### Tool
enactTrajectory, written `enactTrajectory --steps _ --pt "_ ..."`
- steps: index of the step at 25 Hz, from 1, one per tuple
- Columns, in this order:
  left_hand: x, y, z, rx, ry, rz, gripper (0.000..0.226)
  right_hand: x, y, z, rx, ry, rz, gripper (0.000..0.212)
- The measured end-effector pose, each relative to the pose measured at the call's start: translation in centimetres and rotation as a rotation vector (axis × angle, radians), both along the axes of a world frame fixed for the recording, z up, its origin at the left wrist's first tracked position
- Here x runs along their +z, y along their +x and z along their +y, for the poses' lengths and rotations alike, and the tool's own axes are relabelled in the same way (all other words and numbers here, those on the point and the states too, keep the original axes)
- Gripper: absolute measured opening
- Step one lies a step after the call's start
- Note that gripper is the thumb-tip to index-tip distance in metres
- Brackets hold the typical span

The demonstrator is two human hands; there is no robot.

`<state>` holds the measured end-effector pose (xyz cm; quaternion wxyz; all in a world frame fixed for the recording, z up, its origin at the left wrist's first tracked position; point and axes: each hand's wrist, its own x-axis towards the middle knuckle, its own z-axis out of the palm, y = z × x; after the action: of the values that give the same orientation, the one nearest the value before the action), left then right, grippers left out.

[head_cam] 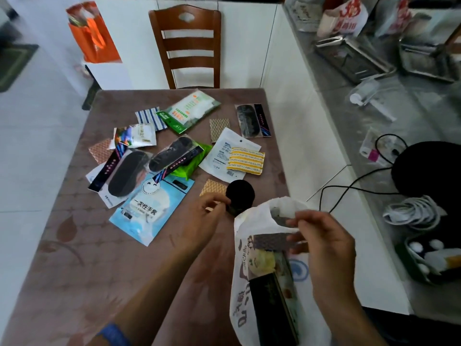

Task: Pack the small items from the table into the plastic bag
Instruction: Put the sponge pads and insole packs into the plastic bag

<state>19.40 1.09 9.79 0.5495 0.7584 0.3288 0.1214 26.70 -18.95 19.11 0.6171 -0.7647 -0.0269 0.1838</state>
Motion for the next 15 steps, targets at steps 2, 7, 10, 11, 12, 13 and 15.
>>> enactTrajectory --steps 2,7,10,11,12,13,15 --pt "-2.5 1.1 1.7 0.023 0.096 0.235 0.018 1.8 3.9 3.5 0.211 -0.113 -0.215 0.014" --pt "-10.5 4.4 6.3 -0.075 0.209 0.518 0.062 -0.4 15.7 12.2 0.615 -0.529 -0.499 0.021" --pt "-14.8 5.2 5.8 -0.001 0.275 0.614 0.081 -6.5 19.6 15.4 0.780 -0.669 -0.438 0.029" --pt "-15.9 5.2 5.1 0.017 0.320 0.630 0.085 -8.8 20.6 16.2 0.834 -0.706 -0.411 0.030" --pt "-16.9 5.2 4.8 0.031 0.353 0.632 0.085 -10.8 21.5 17.0 0.880 -0.747 -0.400 0.033" --pt "-17.5 5.2 4.7 0.039 0.372 0.626 0.083 -12.8 22.3 17.8 0.924 -0.800 -0.409 0.036" --pt "-18.2 5.3 4.6 0.066 0.365 0.628 0.080 -16.5 24.2 19.3 1.002 -0.909 -0.478 0.048"
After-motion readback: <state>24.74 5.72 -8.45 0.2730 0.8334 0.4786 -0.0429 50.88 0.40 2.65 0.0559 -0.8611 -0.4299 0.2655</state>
